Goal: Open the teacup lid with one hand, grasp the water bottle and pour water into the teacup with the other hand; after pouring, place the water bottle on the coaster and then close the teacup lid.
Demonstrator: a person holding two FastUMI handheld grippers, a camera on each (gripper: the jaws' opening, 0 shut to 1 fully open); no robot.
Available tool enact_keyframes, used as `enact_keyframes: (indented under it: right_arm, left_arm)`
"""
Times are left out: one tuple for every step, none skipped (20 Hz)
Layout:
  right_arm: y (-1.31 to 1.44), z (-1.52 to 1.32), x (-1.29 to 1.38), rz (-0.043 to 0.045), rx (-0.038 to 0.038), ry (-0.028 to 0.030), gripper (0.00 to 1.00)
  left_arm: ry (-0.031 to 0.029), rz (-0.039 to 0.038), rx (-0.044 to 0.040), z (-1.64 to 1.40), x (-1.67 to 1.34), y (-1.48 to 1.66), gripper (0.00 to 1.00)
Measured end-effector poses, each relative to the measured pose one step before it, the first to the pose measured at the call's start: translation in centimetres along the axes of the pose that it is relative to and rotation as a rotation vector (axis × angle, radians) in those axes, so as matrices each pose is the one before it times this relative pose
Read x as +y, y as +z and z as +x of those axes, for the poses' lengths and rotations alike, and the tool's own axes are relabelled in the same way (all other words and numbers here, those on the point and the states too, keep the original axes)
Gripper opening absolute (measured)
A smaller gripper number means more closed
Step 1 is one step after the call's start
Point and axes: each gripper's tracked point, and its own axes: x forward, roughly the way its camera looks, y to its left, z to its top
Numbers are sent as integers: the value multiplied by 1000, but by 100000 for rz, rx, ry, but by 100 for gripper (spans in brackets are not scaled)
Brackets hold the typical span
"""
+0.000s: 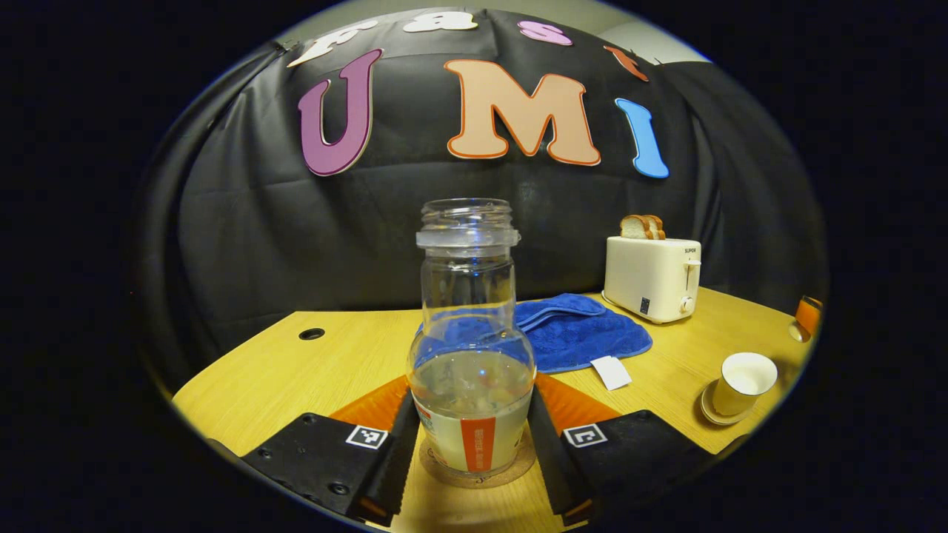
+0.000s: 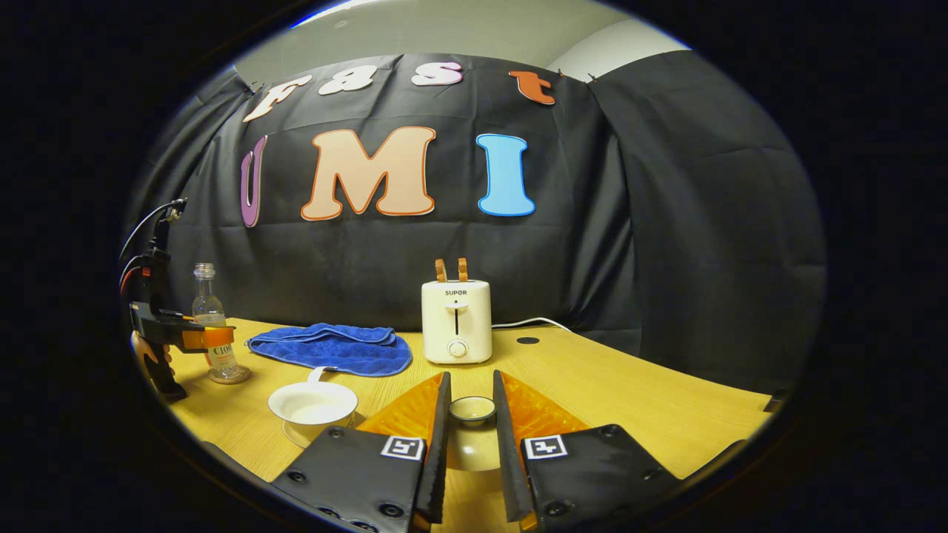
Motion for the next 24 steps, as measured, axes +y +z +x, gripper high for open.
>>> enact_keyframes:
  right_arm:
    - [-68, -18, 5, 10, 13, -10, 35]
    - [57, 8, -26, -14, -6, 15, 35]
    - [50, -11, -1, -24, 17, 1, 35]
    - [-9, -36, 31, -1, 8, -6, 35]
    - [31, 6, -12, -18, 12, 32, 35]
    - [-64, 39, -26, -13, 22, 21, 35]
    - [11, -12, 9, -1, -5, 6, 34]
    - [-13, -102, 59, 42, -62, 443, 34]
    - [-5, -15, 77, -10, 100, 410, 35]
    - [-10, 47, -14, 19, -4, 27, 35]
    - [75, -12, 29, 4, -67, 20, 35]
    - [-36, 139, -21, 39, 73, -2, 35]
    - [38, -26, 52, -42, -5, 37, 35]
    - [-12, -23, -6, 36, -17, 2, 34]
    - [-11, 10, -16, -20, 50, 14, 35]
    - [34, -44, 0, 14, -50, 6, 35]
    - [51, 39, -19, 11, 22, 0, 35]
    - [-100, 4, -1, -17, -4, 20, 34]
    - [9, -1, 62, 32, -4, 176, 35]
    - [-49, -30, 150, 12, -16, 685, 35]
    - [46, 12, 226, 39, 115, 1023, 35]
    - [-49, -46, 257, 55, 14, 1181, 35]
    - [2, 10, 336, 47, 99, 1499, 35]
    - [-66, 104, 309, 67, 97, 1574, 35]
  left_arm:
    - [-119, -110, 4, 12, 75, -155, 71]
    - [-150, -54, 754, -59, 21, -270, 71]
    - [7, 69, 855, 5, -86, -233, 72]
    - [63, -229, -599, -120, 31, 17, 72]
    - [-140, -178, -470, 372, -54, 78, 74]
    - [219, -4, -643, -393, 80, 150, 74]
    - [807, -394, -717, -85, 177, 129, 74]
    - [478, -102, -1231, -57, 82, 191, 75]
    - [638, -145, -1067, -128, 38, 172, 76]
    - [-12, 445, -1305, -134, -73, 109, 80]
    - [-222, 597, -2329, -208, -150, 306, 81]
    - [1152, 728, -2692, -236, 220, 540, 81]
    - [-313, 1021, -2778, -286, -135, 467, 81]
    - [686, 930, -1521, -108, -92, 144, 81]
    - [42, 803, -891, -156, -39, 116, 82]
    - [415, 230, -795, -284, 13, 211, 82]
    - [708, -754, 375, -166, 162, -106, 82]
    - [1104, -1514, -563, -318, 267, 39, 82]
    - [248, -2091, -469, -330, 109, 115, 82]
    - [-220, -2255, 53, -417, -183, -81, 82]
    - [-307, 1558, 293, -663, 38, 97, 83]
    - [-776, -836, -247, -284, -33, -79, 87]
    - [-216, 220, -61, -520, -84, 6, 89]
    - [-266, -48, -113, -468, -2, 67, 88]
